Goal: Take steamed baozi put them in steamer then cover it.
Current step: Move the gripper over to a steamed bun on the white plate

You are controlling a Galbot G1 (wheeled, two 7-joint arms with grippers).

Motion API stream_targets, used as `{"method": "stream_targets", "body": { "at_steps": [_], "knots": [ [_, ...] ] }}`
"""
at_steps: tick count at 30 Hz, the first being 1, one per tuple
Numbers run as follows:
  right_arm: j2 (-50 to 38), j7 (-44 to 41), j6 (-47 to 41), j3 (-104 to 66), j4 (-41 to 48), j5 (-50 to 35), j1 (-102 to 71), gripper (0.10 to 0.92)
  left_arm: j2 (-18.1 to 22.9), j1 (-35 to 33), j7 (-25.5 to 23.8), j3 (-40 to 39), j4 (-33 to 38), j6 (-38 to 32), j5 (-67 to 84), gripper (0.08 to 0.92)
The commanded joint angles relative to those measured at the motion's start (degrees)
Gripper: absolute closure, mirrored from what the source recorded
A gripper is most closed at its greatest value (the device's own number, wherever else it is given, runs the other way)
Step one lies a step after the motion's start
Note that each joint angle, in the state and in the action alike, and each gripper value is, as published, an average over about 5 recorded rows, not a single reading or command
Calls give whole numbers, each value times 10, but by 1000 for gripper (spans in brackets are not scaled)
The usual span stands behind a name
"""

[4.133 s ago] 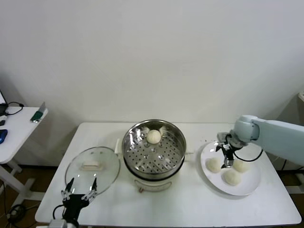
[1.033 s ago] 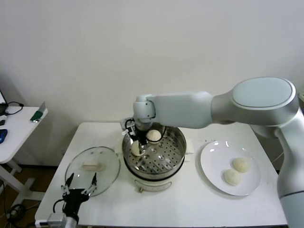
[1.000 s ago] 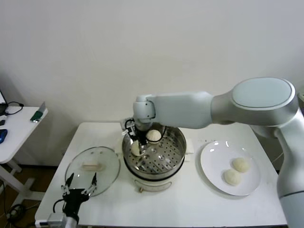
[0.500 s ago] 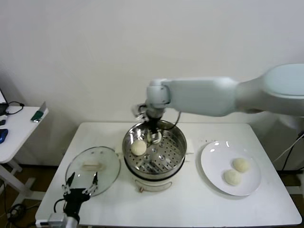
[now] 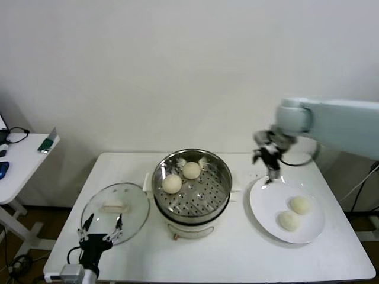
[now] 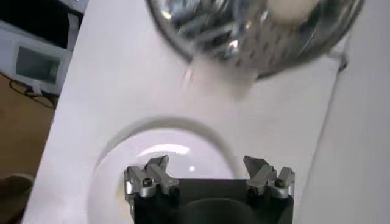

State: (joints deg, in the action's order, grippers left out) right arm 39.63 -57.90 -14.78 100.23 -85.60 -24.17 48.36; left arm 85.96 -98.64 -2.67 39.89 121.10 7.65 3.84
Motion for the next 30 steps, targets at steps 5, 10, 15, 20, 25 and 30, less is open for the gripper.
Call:
{"method": "stream_targets", "body": {
  "at_steps": [5, 10, 15, 20, 25, 30],
  "knots": [
    [-157, -1, 11, -138, 18, 131, -225, 203, 3, -3, 0, 1, 2, 1, -4, 177],
    [-137, 5, 7, -183, 47, 140, -276, 203, 3, -7, 1, 3, 1, -1, -3, 177],
    [-116, 9, 1, -197, 63, 145, -298, 203, 3, -9, 1, 7, -1, -2, 0, 177],
    [-102, 14, -1, -210, 75, 150, -320, 203, 3, -9, 1, 8, -4, -3, 1, 177],
    [-92, 19, -4, -231, 86, 158, -348, 203, 3, -7, 1, 9, -8, -3, 1, 177],
    [-90, 27, -7, -259, 90, 164, -377, 203, 2, -2, 1, 8, -10, -1, 0, 177]
  ]
}}
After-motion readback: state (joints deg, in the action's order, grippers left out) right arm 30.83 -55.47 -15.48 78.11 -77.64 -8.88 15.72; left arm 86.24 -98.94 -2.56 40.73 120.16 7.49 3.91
